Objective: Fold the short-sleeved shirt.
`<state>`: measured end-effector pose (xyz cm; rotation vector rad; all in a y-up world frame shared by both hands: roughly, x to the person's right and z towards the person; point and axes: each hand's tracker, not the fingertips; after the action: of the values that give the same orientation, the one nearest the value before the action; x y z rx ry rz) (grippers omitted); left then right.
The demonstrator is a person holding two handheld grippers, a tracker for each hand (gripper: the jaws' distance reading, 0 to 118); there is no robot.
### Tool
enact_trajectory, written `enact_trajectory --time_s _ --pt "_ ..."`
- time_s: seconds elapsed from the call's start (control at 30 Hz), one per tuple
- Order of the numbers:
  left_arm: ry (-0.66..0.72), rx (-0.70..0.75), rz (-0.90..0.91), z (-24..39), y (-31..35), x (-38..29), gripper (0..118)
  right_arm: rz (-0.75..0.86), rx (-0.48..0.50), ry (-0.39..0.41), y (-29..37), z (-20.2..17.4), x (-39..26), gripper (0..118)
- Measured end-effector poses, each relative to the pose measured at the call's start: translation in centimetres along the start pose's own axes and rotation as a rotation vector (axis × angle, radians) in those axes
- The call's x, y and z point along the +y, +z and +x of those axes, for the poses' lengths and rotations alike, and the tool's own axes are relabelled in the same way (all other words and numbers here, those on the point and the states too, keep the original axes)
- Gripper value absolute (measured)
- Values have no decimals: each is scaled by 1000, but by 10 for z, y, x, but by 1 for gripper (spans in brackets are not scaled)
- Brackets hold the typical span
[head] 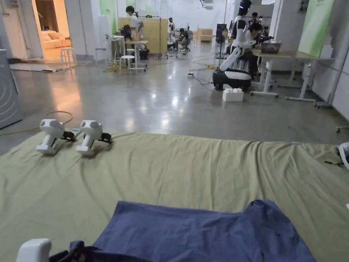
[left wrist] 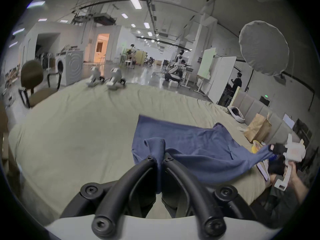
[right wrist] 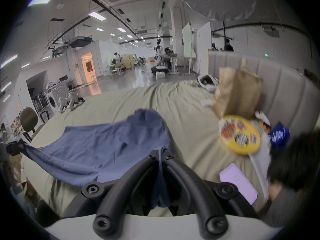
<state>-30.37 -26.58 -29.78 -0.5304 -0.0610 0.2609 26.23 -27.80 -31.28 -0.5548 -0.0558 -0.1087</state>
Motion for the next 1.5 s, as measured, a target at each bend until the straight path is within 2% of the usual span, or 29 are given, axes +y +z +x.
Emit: enact_trajectory --time_s 0.07,0.17,0.2,0.27,0.53,0.57,0.6,0.63,0.67,0.7,0.77,0.9,1.03,1.13,1.2,1.23,1.27,1.3,1.33,1.37,1.4,1.43,1.5 --pt "-4 -16 1 -7 21 -24 6 -49 19 -25 19 6 -30 4" --pt "-30 -6 -32 -11 44 -54 6 -99 7 6 39 9 -64 4" --pt "-31 -9 -64 -16 45 -62 6 -110 2 -13 44 9 -73 4" --pt "-23 17 -98 -23 46 -75 6 -181 4 14 43 10 -86 4" --pt "-21 69 -230 -42 22 -116 6 -244 -37 -7 19 20 -116 4" --pt "-24 76 -232 -41 19 -118 6 -250 -34 -6 17 20 -117 5" --pt "-27 78 -233 -41 16 -120 9 -253 -37 -3 15 21 -119 14" --pt "-26 78 -233 -45 14 -120 36 -254 -36 3 14 21 -120 41" --pt "-11 62 -236 -47 14 -119 77 -233 -10 10 16 23 -121 72" --pt "1 50 -233 -47 16 -117 104 -220 2 17 17 25 -120 93" --pt "-9 67 -161 -42 28 -106 109 -210 21 13 27 27 -115 97" --pt "-80 44 49 -11 82 -68 109 -37 41 36 72 18 -89 97" --pt "-155 29 244 40 140 -39 112 165 113 48 133 -12 -60 97" --pt "-231 29 355 76 174 -34 112 275 127 107 169 -39 -49 97" --pt "-270 72 403 96 187 -36 112 316 146 139 187 -53 -45 92" --pt "-309 97 416 104 192 -37 109 317 143 140 193 -59 -43 79" --pt "-320 99 412 109 196 -38 103 319 136 152 195 -63 -43 61" --pt "-327 99 408 114 200 -38 89 328 126 167 198 -67 -42 37" --pt "-327 86 396 114 201 -39 57 323 131 171 201 -70 -41 14" --pt "-322 77 392 115 202 -39 24 325 133 172 203 -73 -42 12" --pt "-312 56 381 116 203 -41 2 335 141 168 204 -74 -42 6" --pt "-309 37 378 112 205 -44 2 322 173 168 204 -76 -40 3" --pt "-290 16 325 113 203 -46 2 335 143 175 205 -81 -45 2"
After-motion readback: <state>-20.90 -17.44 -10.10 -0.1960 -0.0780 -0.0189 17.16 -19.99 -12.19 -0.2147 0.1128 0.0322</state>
